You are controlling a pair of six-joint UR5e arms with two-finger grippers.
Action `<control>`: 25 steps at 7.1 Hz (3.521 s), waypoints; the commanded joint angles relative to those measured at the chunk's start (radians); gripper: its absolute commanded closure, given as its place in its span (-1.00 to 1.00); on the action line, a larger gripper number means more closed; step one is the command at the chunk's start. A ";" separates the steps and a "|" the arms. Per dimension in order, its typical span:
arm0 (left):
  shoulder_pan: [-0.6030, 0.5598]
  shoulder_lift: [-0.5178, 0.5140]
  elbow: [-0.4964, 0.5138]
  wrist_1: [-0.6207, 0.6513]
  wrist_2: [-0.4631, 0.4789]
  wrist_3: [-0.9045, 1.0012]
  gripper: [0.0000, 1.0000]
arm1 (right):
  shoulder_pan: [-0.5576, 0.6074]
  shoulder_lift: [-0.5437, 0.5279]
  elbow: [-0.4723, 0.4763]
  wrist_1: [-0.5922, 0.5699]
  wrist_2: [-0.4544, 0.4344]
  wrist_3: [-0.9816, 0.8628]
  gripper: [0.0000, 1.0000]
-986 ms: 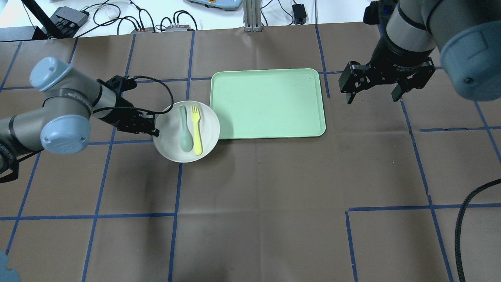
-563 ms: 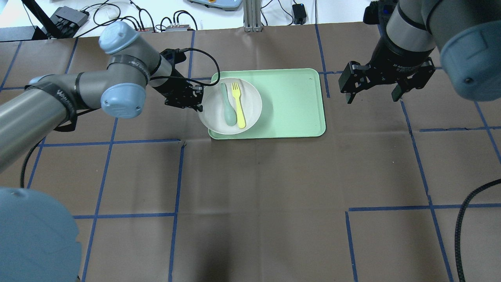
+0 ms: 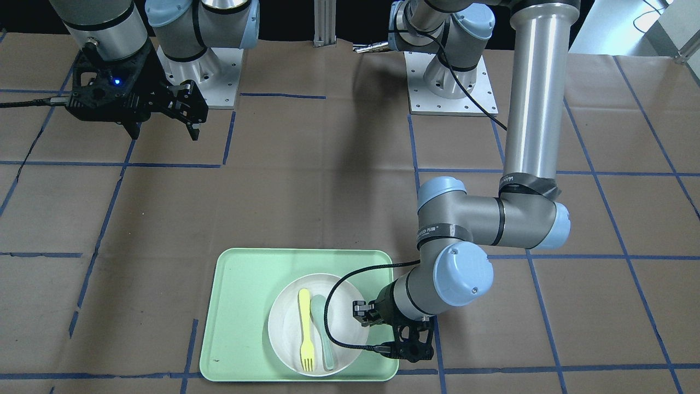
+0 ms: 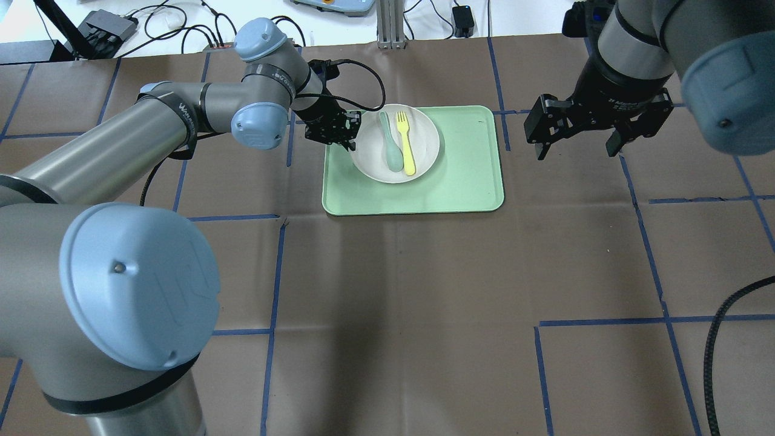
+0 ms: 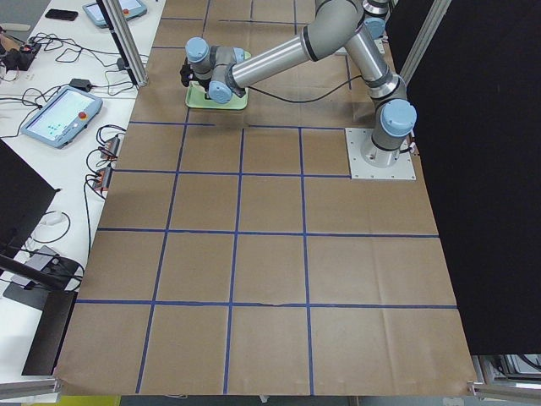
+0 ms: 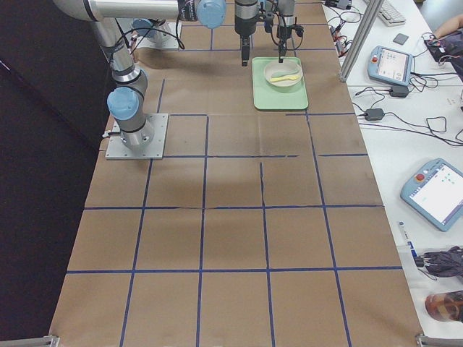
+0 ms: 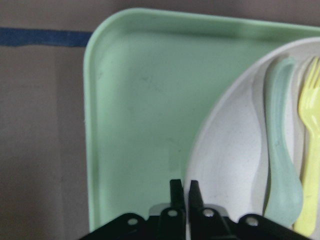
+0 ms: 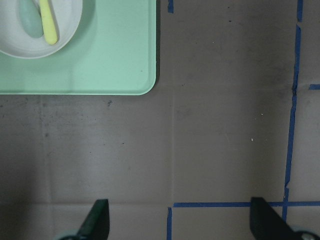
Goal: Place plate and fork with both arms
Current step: 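Slide the white plate with the left gripper onto the green tray, then release the plate and lift the left gripper away, then move the right gripper over the plate above the yellow fork while the left gripper withdraws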
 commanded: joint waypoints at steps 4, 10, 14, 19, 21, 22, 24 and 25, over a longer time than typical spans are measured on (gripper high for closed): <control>-0.023 -0.020 0.016 0.001 0.007 -0.062 -0.73 | 0.000 0.000 0.002 0.002 0.000 0.000 -1.00; -0.032 0.401 -0.130 -0.369 0.191 -0.066 -0.99 | -0.001 0.000 0.002 0.002 0.000 -0.002 -1.00; -0.032 0.786 -0.199 -0.674 0.306 -0.050 -0.99 | 0.006 -0.003 0.014 -0.008 0.000 -0.002 -1.00; -0.023 0.847 -0.316 -0.671 0.386 -0.047 -0.99 | 0.032 0.144 -0.099 -0.095 0.011 0.026 -1.00; -0.023 0.827 -0.318 -0.666 0.385 -0.046 -0.99 | 0.119 0.312 -0.257 -0.106 0.005 0.114 -1.00; -0.011 0.830 -0.318 -0.668 0.385 -0.046 -0.99 | 0.167 0.416 -0.346 -0.116 0.003 0.149 -1.00; 0.015 0.828 -0.318 -0.662 0.385 -0.011 -0.99 | 0.247 0.582 -0.499 -0.126 0.000 0.231 -1.00; 0.030 0.830 -0.318 -0.662 0.383 0.058 -0.99 | 0.273 0.642 -0.529 -0.127 0.000 0.265 -1.00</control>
